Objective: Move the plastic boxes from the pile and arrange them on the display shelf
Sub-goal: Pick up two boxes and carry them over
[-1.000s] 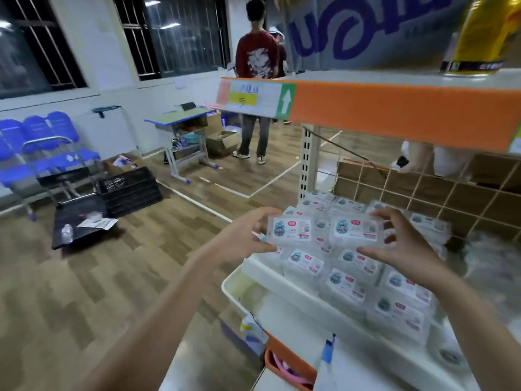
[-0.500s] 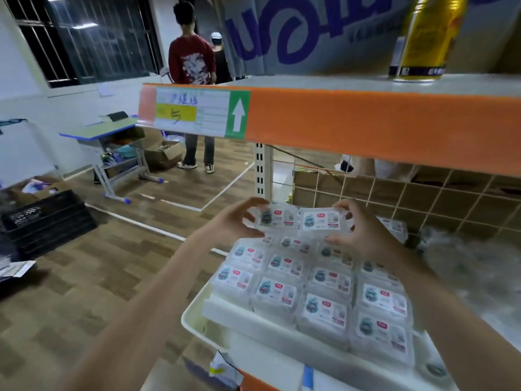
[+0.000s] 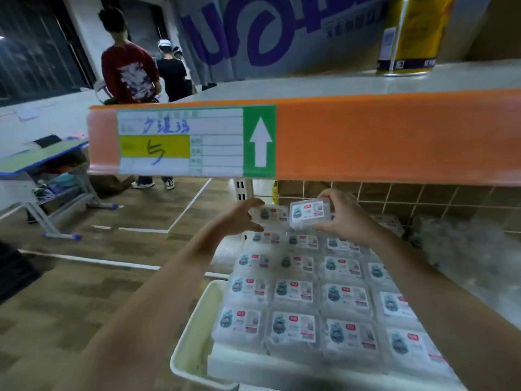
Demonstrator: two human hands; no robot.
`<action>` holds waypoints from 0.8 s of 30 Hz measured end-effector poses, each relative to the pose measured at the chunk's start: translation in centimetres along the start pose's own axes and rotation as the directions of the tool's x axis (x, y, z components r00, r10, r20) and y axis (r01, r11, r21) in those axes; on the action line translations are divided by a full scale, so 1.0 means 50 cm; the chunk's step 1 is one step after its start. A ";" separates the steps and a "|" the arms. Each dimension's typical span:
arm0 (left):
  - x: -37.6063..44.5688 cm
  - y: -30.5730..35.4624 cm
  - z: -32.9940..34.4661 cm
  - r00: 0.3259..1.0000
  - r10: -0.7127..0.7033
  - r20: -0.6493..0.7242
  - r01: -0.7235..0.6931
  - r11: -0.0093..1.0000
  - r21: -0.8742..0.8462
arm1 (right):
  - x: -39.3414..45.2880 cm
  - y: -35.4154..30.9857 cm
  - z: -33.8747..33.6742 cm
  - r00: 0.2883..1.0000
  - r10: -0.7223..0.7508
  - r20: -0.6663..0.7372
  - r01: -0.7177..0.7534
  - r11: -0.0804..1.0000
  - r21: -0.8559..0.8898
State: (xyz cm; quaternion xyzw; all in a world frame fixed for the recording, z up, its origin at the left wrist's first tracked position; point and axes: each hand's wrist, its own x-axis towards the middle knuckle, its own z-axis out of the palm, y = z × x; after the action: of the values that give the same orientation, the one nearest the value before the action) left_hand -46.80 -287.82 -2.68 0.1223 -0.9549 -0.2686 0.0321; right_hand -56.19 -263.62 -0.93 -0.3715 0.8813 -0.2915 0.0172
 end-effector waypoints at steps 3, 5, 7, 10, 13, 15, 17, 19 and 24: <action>0.031 -0.011 0.001 0.999 0.044 0.031 -0.045 0.997 0.061 | 0.012 -0.012 0.009 0.998 0.057 -0.025 -0.058 0.998 -0.026; 0.044 -0.009 0.007 0.997 0.066 0.030 -0.071 0.983 0.168 | 0.018 -0.015 0.015 0.995 0.090 -0.038 -0.092 0.995 -0.042; 0.050 -0.002 0.010 0.998 0.067 0.022 -0.070 0.954 0.291 | 0.022 -0.014 0.023 0.993 0.110 -0.043 -0.113 0.991 -0.070; 0.062 -0.001 0.019 0.996 0.070 0.059 -0.088 0.913 0.397 | 0.023 -0.011 0.037 0.991 0.127 -0.049 -0.131 0.987 -0.093; 0.067 -0.003 0.021 0.993 0.076 0.092 -0.113 0.844 0.524 | 0.026 -0.010 0.049 0.987 0.145 -0.067 -0.153 0.981 -0.117; 0.069 0.000 0.023 0.991 0.087 0.104 -0.132 0.789 0.600 | 0.028 -0.010 0.053 0.986 0.148 -0.078 -0.157 0.980 -0.125; 0.070 0.004 0.023 0.988 0.109 0.111 -0.155 0.740 0.654 | 0.032 -0.011 0.057 0.984 0.156 -0.088 -0.166 0.978 -0.129; 0.074 0.003 0.025 0.986 0.111 0.122 -0.165 0.700 0.695 | 0.036 -0.012 0.060 0.983 0.160 -0.092 -0.172 0.974 -0.145; 0.063 -0.003 0.021 0.983 0.151 0.107 -0.180 0.633 0.753 | 0.050 -0.011 0.064 0.980 0.167 -0.106 -0.184 0.967 -0.176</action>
State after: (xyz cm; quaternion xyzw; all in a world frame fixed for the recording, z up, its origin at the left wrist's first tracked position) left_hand -49.93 -288.20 -3.68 0.0319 -0.9869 0.1576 -0.0138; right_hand -56.87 -267.16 -2.82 -0.2783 0.9339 -0.2222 -0.0316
